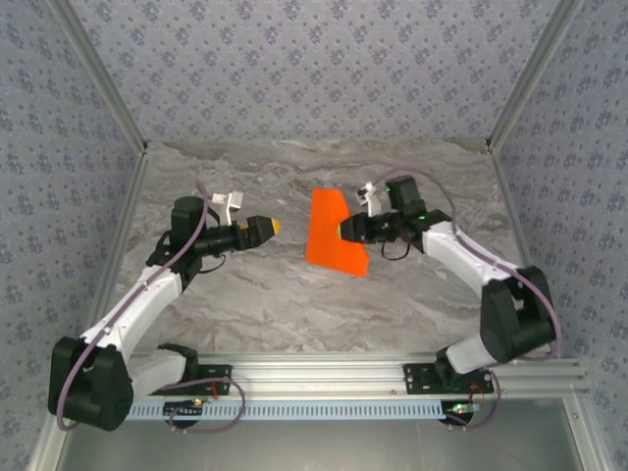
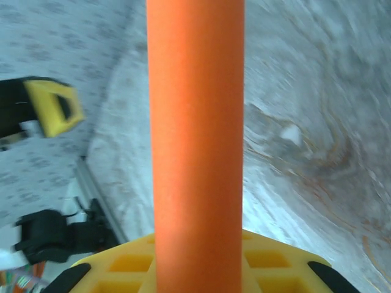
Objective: Fold a paper plane with a square sheet of paper (fold left side to right side)
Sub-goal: Pick up the square sheet of paper from the center of the table, then place a square sheet of paper at the center of the table.
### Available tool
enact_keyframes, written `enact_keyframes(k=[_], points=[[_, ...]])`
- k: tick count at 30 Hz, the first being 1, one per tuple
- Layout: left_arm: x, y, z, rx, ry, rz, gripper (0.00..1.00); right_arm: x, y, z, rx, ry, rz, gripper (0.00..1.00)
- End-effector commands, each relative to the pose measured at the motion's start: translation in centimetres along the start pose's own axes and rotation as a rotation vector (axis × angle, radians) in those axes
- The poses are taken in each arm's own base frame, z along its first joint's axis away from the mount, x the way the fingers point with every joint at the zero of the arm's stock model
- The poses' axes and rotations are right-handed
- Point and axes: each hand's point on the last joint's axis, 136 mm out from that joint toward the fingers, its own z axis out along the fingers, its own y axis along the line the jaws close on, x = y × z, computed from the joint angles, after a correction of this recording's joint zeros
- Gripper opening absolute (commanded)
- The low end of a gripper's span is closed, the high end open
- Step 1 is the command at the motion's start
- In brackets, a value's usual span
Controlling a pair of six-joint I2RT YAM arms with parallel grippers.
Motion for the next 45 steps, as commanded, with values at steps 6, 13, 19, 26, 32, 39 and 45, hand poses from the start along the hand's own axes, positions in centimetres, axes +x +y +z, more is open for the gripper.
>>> enact_keyframes(k=[6,13,19,26,32,39,45], points=[[-3.5,-10.2,-1.0,0.295,0.004,0.273,0.96,-0.8,12.6,-7.3,-0.349,-0.017,-0.258,0.23],[-2.9,-14.6,0.7,0.412,0.082,0.37,0.95,-1.1,17.9,-8.8,-0.437,-0.018,-0.37,0.23],[-2.5,-16.4,0.7,0.461,0.088,0.404,0.71,-1.7,18.1,-8.7,-0.41,-0.037,-0.378,0.24],[-2.2,-14.7,1.3,0.396,0.069,0.365,0.0,-2.7,14.8,-8.3,-0.259,-0.085,-0.324,0.33],[0.1,-8.6,3.8,0.253,0.113,0.219,0.0,-3.5,8.4,-8.7,0.034,-0.149,-0.24,0.61],[5.3,0.1,6.4,0.078,0.225,0.022,0.0,-1.5,1.1,-7.5,0.276,-0.137,-0.117,0.76],[8.6,6.5,8.5,-0.054,0.304,-0.088,0.0,0.7,-2.6,-4.1,0.275,-0.13,0.024,0.63]])
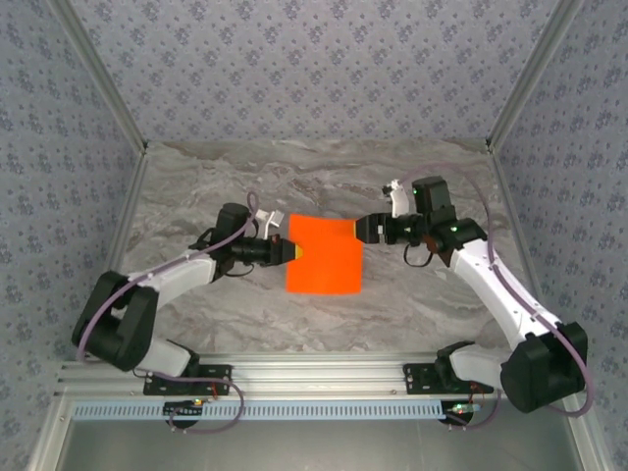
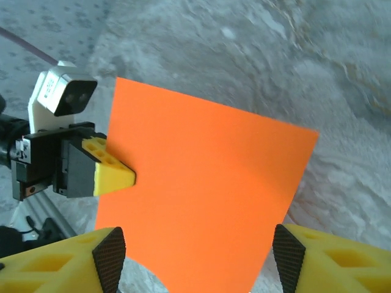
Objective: Fold a paper plane with a square sheet of paper (fold left side to right side)
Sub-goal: Place a square sheet of paper at the center of the table, then first fold in half a square sheet of paper at the center of the table.
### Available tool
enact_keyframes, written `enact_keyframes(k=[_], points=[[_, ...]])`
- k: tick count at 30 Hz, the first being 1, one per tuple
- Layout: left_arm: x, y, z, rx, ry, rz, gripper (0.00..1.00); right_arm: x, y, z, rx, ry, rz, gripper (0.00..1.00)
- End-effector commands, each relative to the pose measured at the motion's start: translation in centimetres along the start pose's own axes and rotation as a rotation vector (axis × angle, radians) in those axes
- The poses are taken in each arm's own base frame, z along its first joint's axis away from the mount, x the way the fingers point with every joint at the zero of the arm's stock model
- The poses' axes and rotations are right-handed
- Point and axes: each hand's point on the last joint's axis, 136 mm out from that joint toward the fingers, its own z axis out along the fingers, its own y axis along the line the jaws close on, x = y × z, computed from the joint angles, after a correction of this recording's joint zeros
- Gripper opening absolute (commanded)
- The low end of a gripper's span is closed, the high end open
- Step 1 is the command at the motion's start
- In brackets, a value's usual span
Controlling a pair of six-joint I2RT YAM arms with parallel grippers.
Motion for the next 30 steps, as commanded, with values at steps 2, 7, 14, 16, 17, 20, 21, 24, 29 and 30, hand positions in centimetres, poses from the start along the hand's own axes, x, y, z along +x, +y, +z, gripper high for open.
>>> enact_keyframes(k=[2,7,14,16,17,20,21,24,29,30], points=[[-0.1,3.0,1.5,-0.074,0.003,-0.02,0.0,1.1,-1.8,3.3,0.029,-0.004,0.102,0.51],[-0.9,5.1,3.0,-0.127,0.028,-0.025,0.0,3.0,-2.8,6.6,0.046,0.057,0.142,0.28],[-1.5,6.1,3.6,-0.188,0.09,0.003,0.0,5.1,-6.1,10.7,0.11,0.141,0.233,0.13],[-1.6,5.9,3.4,-0.191,0.098,0.013,0.0,6.2,-7.2,11.5,0.144,0.184,0.259,0.13],[-1.5,5.8,3.3,-0.19,0.101,0.015,0.0,6.7,-7.7,11.9,0.16,0.205,0.271,0.13],[-1.3,5.7,3.3,-0.187,0.107,0.01,0.0,8.1,-8.8,12.7,0.192,0.263,0.292,0.13],[-1.3,5.7,3.3,-0.186,0.106,0.009,0.0,8.5,-9.0,13.0,0.201,0.277,0.296,0.13],[-1.4,5.2,3.3,-0.16,0.103,0.003,0.07,9.6,-9.5,13.4,0.232,0.323,0.292,0.13],[-2.6,2.9,3.2,-0.089,0.067,0.002,0.33,11.3,-10.5,13.4,0.309,0.402,0.271,0.13],[-2.9,2.2,3.2,-0.068,0.058,0.005,0.36,11.5,-10.6,13.4,0.32,0.412,0.267,0.13]])
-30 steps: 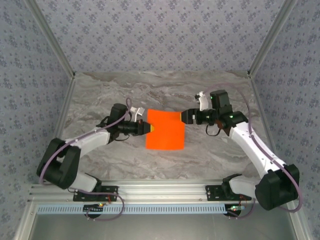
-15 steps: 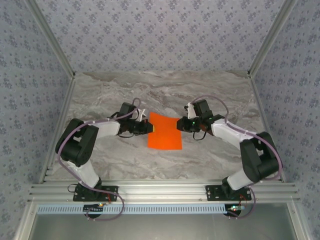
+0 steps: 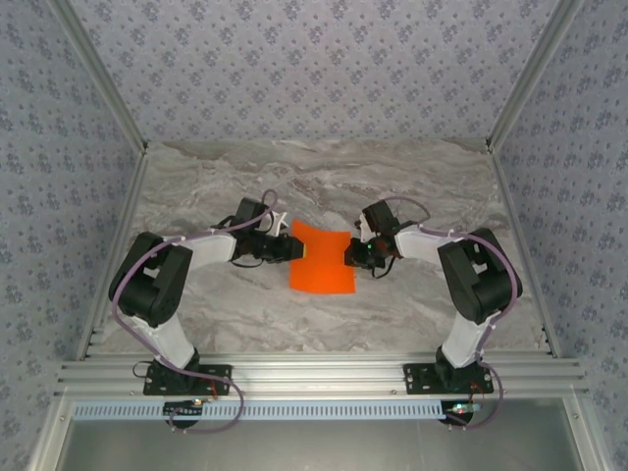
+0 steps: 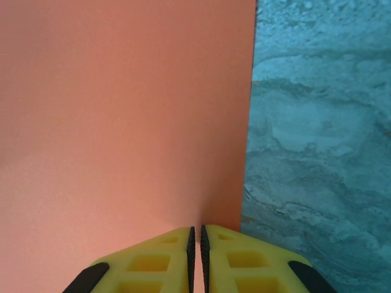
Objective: Fold a paper plane with a square sheet of paper (fold left side to right side)
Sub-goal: First fold in half a square sheet of paper at the center of the table.
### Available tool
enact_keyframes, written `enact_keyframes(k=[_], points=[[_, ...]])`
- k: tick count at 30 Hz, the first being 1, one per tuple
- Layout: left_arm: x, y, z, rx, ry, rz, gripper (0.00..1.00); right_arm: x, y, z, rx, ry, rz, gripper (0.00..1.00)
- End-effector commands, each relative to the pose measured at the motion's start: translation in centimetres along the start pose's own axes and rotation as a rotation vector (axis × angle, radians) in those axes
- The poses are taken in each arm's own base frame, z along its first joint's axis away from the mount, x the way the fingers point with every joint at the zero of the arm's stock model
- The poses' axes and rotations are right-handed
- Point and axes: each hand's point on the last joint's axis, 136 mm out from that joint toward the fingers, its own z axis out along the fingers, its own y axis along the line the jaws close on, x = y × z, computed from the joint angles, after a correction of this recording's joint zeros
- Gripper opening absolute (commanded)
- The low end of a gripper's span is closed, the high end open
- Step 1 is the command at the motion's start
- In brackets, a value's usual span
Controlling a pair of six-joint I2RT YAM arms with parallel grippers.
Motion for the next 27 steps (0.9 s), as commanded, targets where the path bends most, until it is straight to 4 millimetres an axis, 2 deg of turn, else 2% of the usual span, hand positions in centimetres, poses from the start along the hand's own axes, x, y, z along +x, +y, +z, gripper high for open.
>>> enact_keyframes(k=[1,8,12,16,19,23,27], points=[[-1.6,-3.9,-1.0,0.109,-0.043,0.051,0.39,1.7,-1.9,0.8,0.106,0.076,-0.003,0.13],[-1.8,-7.5,0.0,0.183,-0.019,0.098,0.55,2.2,-2.2,1.1,0.108,0.083,0.0,0.15],[-1.6,-7.8,1.2,0.188,0.0,0.1,0.64,2.0,-1.7,1.1,0.076,0.069,-0.005,0.15],[-1.6,-7.6,2.0,0.188,0.01,0.091,0.66,1.0,-0.5,0.3,-0.016,0.013,-0.007,0.16],[-1.7,-7.5,2.3,0.19,0.009,0.088,0.66,-0.3,1.1,-1.1,-0.119,-0.045,-0.028,0.19],[-1.8,-7.5,2.7,0.197,0.011,0.089,0.63,-1.6,3.0,-3.1,-0.239,-0.086,-0.052,0.27],[-1.8,-7.4,3.1,0.197,0.017,0.087,0.6,-2.5,3.8,-4.9,-0.292,-0.13,-0.052,0.36]])
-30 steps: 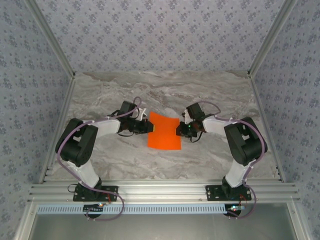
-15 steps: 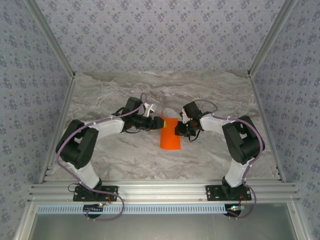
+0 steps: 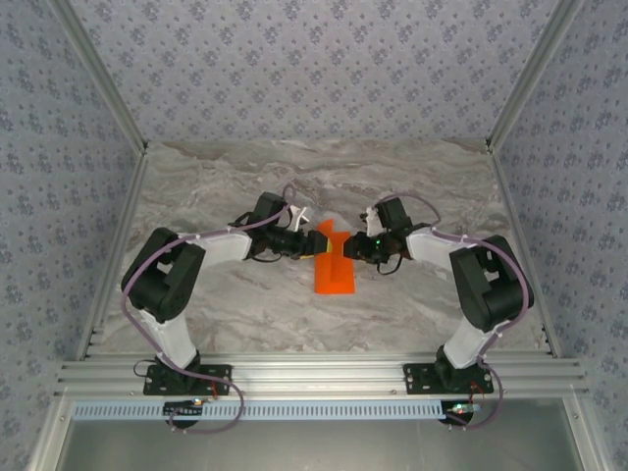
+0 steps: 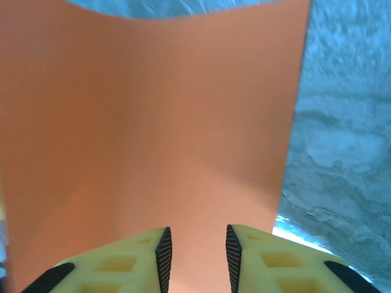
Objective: Fold a paper plane with a square sheet of paper (fold left side to right side)
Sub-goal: First fold in half a square sheet of paper at the center of the table.
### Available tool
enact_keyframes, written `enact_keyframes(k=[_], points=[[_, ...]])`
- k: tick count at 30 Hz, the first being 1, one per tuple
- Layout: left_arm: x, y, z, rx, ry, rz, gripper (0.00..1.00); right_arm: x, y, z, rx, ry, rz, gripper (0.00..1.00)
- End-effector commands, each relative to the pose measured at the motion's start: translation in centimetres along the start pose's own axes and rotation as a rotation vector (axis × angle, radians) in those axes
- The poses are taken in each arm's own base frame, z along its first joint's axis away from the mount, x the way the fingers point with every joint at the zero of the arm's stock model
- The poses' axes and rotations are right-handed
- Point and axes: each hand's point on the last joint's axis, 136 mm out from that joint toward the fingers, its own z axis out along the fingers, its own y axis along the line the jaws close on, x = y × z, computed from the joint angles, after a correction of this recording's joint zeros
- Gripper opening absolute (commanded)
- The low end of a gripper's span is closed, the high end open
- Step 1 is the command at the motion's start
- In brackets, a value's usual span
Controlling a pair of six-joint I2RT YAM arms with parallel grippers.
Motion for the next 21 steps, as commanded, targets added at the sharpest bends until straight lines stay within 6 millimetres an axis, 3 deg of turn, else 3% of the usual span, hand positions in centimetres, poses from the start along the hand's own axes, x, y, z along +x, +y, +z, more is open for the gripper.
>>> enact_keyframes(k=[1,5,10,17,21], points=[[-1.2,-1.8,0.4,0.051,-0.013,0.05,0.6,-1.1,2.5,-1.7,-0.109,-0.051,-0.03,0.38],[-1.1,-1.5,0.5,0.044,-0.01,0.045,0.54,-2.1,4.5,-2.6,-0.22,-0.102,-0.014,0.43],[-1.0,-1.2,0.7,0.038,-0.009,0.041,0.43,-2.4,6.2,-2.4,-0.294,-0.105,0.001,0.43],[-1.0,-1.0,0.7,0.03,-0.012,0.038,0.36,-1.7,6.0,-1.3,-0.28,-0.073,0.012,0.42],[-1.1,-1.1,0.7,0.03,-0.014,0.04,0.35,-1.1,5.4,-0.5,-0.253,-0.043,0.029,0.36]])
